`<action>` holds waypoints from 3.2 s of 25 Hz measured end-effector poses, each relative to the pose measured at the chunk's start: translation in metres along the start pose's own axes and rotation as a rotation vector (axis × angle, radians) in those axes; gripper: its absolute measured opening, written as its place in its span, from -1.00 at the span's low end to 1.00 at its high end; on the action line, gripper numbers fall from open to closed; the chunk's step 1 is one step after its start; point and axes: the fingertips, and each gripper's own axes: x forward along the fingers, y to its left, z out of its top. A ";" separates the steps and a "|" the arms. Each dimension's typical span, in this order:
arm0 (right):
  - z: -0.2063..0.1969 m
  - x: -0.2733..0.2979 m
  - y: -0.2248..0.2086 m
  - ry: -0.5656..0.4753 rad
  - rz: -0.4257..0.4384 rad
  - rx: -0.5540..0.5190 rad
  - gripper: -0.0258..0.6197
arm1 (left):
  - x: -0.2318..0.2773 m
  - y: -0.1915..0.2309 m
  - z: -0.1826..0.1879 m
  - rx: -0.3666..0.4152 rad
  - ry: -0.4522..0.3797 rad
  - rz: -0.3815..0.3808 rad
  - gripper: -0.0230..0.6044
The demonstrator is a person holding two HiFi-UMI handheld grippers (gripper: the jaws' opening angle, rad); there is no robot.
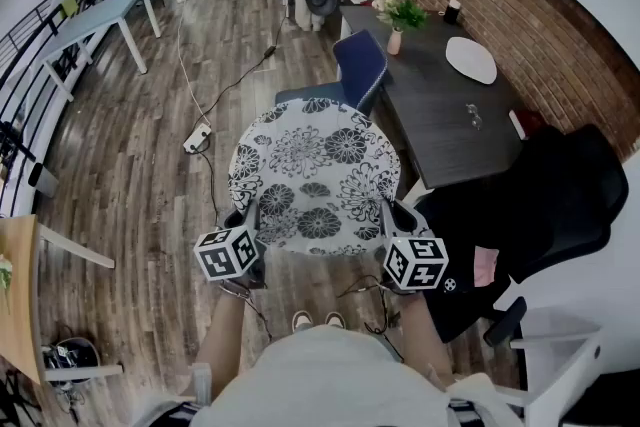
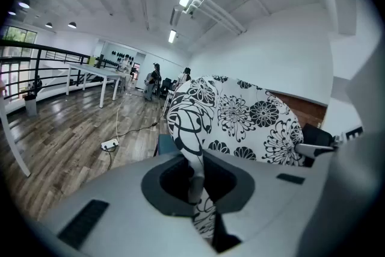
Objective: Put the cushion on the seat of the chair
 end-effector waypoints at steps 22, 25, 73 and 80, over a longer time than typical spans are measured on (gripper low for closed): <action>-0.021 0.015 0.008 0.049 0.037 0.055 -0.83 | 0.011 0.012 -0.014 -0.012 0.054 0.005 -0.87; -0.027 0.022 0.004 0.060 0.026 0.077 -0.83 | 0.021 0.016 -0.016 -0.011 0.068 0.003 -0.87; -0.015 -0.008 0.002 -0.047 -0.032 0.035 -0.83 | -0.005 0.002 -0.013 0.006 -0.044 -0.075 -0.87; -0.028 -0.042 -0.011 -0.019 -0.020 0.010 -0.83 | -0.027 -0.017 -0.044 -0.035 -0.049 -0.051 -0.87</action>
